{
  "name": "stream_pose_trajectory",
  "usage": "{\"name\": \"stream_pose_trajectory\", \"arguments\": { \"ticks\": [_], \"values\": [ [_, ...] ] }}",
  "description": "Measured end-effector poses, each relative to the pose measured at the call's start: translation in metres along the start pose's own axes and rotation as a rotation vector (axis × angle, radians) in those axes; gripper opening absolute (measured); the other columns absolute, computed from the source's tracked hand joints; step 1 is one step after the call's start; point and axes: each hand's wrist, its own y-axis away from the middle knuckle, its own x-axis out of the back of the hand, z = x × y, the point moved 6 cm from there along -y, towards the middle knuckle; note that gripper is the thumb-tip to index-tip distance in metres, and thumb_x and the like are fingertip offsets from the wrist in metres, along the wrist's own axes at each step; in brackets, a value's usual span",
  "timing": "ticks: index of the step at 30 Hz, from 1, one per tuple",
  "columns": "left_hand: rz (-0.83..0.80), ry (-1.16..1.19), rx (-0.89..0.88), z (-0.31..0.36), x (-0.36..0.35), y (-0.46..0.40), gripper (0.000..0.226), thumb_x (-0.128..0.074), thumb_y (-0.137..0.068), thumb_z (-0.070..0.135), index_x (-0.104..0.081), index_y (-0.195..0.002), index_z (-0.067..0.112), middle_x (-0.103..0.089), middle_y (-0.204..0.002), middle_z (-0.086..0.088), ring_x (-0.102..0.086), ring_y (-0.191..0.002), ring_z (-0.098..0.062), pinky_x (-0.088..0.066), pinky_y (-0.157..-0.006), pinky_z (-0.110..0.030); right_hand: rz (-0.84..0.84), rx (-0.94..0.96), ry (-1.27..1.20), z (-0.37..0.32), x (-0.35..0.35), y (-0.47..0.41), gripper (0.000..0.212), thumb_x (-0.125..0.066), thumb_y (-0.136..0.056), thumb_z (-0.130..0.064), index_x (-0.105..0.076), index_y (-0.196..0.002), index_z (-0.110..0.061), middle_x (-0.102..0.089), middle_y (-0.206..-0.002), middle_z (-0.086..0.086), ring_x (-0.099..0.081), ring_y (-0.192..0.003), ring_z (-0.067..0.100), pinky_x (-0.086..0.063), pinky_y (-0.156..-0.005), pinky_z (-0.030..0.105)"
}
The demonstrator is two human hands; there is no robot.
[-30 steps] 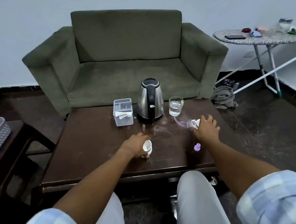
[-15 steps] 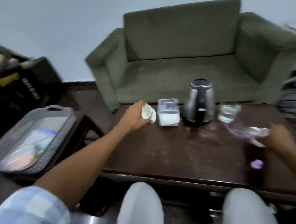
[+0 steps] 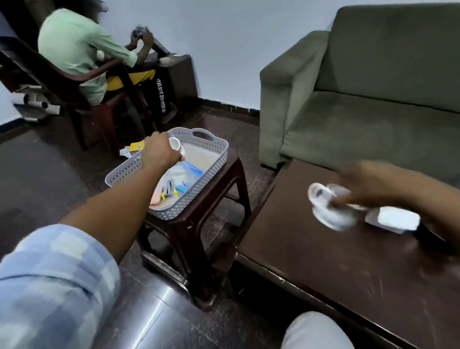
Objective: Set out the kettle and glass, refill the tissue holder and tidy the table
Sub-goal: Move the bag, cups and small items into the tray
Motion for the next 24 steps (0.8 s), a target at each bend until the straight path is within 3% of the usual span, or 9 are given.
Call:
{"name": "stream_pose_trajectory", "arguments": {
  "ticks": [2,5,7,10,16,19,21,24],
  "values": [
    [0.017,-0.006,0.038,-0.024,-0.005,-0.005,0.077,-0.091,-0.073,0.035,-0.062,-0.138,0.005,-0.062,-0.131,-0.022,-0.054,-0.126,-0.043,-0.044,-0.105,-0.046,0.166,0.151,-0.097,-0.080,0.022,-0.065,0.026,-0.076,-0.080,-0.055,-0.065,-0.091,-0.034,-0.069,-0.095,-0.003,-0.061,-0.086,0.020,-0.041,-0.069,0.031],
    [-0.001,0.003,0.045,-0.047,-0.015,-0.015,0.061,-0.089,-0.076,0.026,-0.066,-0.127,0.002,-0.066,-0.127,-0.023,-0.059,-0.122,-0.043,-0.046,-0.101,-0.044,0.353,0.216,-0.343,-0.168,0.020,-0.149,0.044,-0.080,-0.079,-0.042,-0.067,-0.114,-0.019,-0.072,-0.113,0.005,-0.064,-0.101,0.024,-0.048,-0.079,0.031],
    [-0.026,0.035,0.033,-0.053,-0.024,-0.020,0.054,-0.084,-0.079,0.020,-0.065,-0.126,0.001,-0.066,-0.126,-0.023,-0.060,-0.121,-0.043,-0.049,-0.099,-0.046,0.369,0.235,-0.428,-0.210,0.002,-0.189,0.053,-0.082,-0.078,-0.037,-0.065,-0.122,-0.013,-0.071,-0.121,0.011,-0.066,-0.111,0.028,-0.051,-0.088,0.034],
    [-0.012,0.121,0.006,-0.054,-0.034,-0.026,0.049,-0.078,-0.084,0.016,-0.063,-0.128,0.001,-0.065,-0.129,-0.024,-0.061,-0.122,-0.043,-0.050,-0.100,-0.046,0.333,0.234,-0.346,-0.247,-0.034,-0.230,0.060,-0.084,-0.078,-0.032,-0.060,-0.128,-0.009,-0.065,-0.131,0.014,-0.063,-0.121,0.033,-0.053,-0.096,0.038],
    [-0.146,0.146,0.048,-0.063,-0.056,-0.030,0.063,-0.073,-0.089,0.020,-0.050,-0.147,0.008,-0.057,-0.148,-0.019,-0.053,-0.138,-0.039,-0.044,-0.114,-0.049,0.207,0.202,-0.174,-0.259,-0.087,-0.266,0.056,-0.081,-0.085,-0.036,-0.057,-0.130,-0.011,-0.063,-0.132,0.015,-0.062,-0.122,0.035,-0.054,-0.095,0.042],
    [-0.106,0.019,0.052,-0.054,-0.048,-0.023,0.067,-0.069,-0.090,0.026,-0.044,-0.149,0.008,-0.042,-0.160,-0.015,-0.027,-0.156,-0.036,-0.034,-0.122,-0.054,0.199,0.240,-0.261,-0.255,-0.084,-0.255,0.075,-0.079,-0.087,-0.041,-0.045,-0.148,-0.013,-0.055,-0.148,0.013,-0.053,-0.137,0.033,-0.047,-0.110,0.044],
    [0.003,-0.025,0.004,-0.034,-0.037,-0.013,0.074,-0.067,-0.087,0.022,-0.039,-0.153,0.008,-0.029,-0.169,-0.012,-0.007,-0.163,-0.032,-0.022,-0.127,-0.058,0.274,0.293,-0.374,-0.240,-0.074,-0.229,0.079,-0.073,-0.091,-0.039,-0.036,-0.156,-0.015,-0.047,-0.157,0.011,-0.047,-0.143,0.031,-0.043,-0.115,0.044],
    [0.098,0.035,-0.166,0.028,-0.034,0.016,0.080,-0.069,-0.080,0.018,-0.039,-0.153,0.006,-0.027,-0.170,-0.011,-0.004,-0.164,-0.029,-0.013,-0.129,-0.058,0.532,0.360,-0.385,-0.162,-0.064,-0.156,0.058,-0.062,-0.096,-0.029,-0.044,-0.149,-0.014,-0.055,-0.148,0.009,-0.055,-0.134,0.029,-0.046,-0.111,0.045]
  ]
}}
